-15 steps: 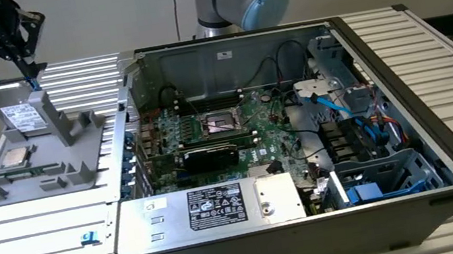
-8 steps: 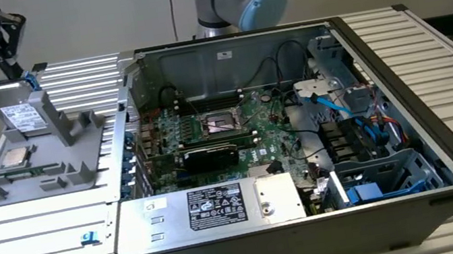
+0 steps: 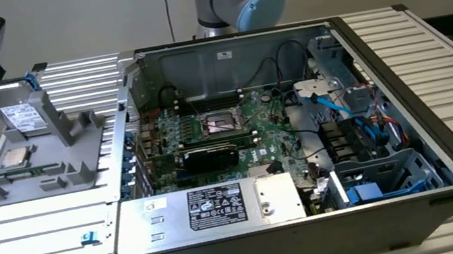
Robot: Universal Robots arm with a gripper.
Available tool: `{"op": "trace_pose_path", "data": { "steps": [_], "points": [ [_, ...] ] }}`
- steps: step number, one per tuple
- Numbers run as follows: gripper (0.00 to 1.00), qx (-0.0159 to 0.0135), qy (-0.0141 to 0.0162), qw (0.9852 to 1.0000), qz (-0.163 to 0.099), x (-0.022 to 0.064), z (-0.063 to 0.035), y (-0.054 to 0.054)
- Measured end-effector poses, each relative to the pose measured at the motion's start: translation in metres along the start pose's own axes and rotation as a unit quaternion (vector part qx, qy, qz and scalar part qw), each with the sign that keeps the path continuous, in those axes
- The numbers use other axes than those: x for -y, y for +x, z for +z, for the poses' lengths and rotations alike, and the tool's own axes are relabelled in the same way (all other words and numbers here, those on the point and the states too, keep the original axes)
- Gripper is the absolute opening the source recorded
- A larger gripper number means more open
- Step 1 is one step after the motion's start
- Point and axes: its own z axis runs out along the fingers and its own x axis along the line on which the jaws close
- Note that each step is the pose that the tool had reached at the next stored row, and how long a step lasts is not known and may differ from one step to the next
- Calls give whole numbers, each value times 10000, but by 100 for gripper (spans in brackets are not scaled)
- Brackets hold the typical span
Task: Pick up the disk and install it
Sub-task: 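Reach for the disk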
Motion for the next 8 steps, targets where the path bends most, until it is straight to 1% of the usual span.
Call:
{"op": "trace_pose_path", "data": {
  "steps": [2,5,8],
  "points": [
    [11,-5,-19,10000,0,-16,3,59],
    [11,-16,-62,10000,1,-49,8,106],
    [11,-27,-91,10000,2,-98,13,137]
  ]
}}
